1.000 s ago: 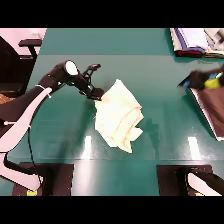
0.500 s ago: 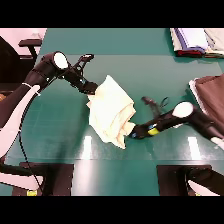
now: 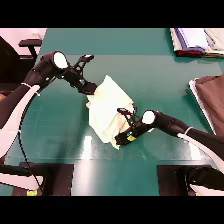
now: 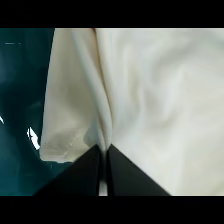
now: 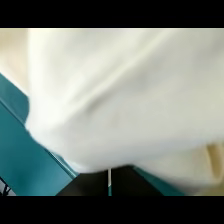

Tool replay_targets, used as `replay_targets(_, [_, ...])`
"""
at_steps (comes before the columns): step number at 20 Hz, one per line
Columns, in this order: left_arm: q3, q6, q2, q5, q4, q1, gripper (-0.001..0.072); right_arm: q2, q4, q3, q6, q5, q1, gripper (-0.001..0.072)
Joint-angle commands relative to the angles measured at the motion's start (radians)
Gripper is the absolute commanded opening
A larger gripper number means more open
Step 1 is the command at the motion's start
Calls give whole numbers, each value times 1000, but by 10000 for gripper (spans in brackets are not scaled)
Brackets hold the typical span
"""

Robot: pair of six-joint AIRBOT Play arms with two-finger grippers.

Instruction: Fold the shirts.

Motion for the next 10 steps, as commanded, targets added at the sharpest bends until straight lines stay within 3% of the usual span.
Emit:
replay_targets(1, [1, 17, 17, -46, 56, 1, 26, -13, -97, 58, 23, 43, -34, 17])
replay_targets(5, [1, 17, 78, -67, 209, 1, 26, 150, -280, 37, 113, 133, -205, 17])
replay_targets(7, [-12, 17, 76, -82, 197, 0, 26, 234, -296, 12, 113, 184, -326, 17])
replay_targets(10, [-105, 37, 76, -15, 62, -1, 26, 322, -293, -8, 113, 196, -463, 17])
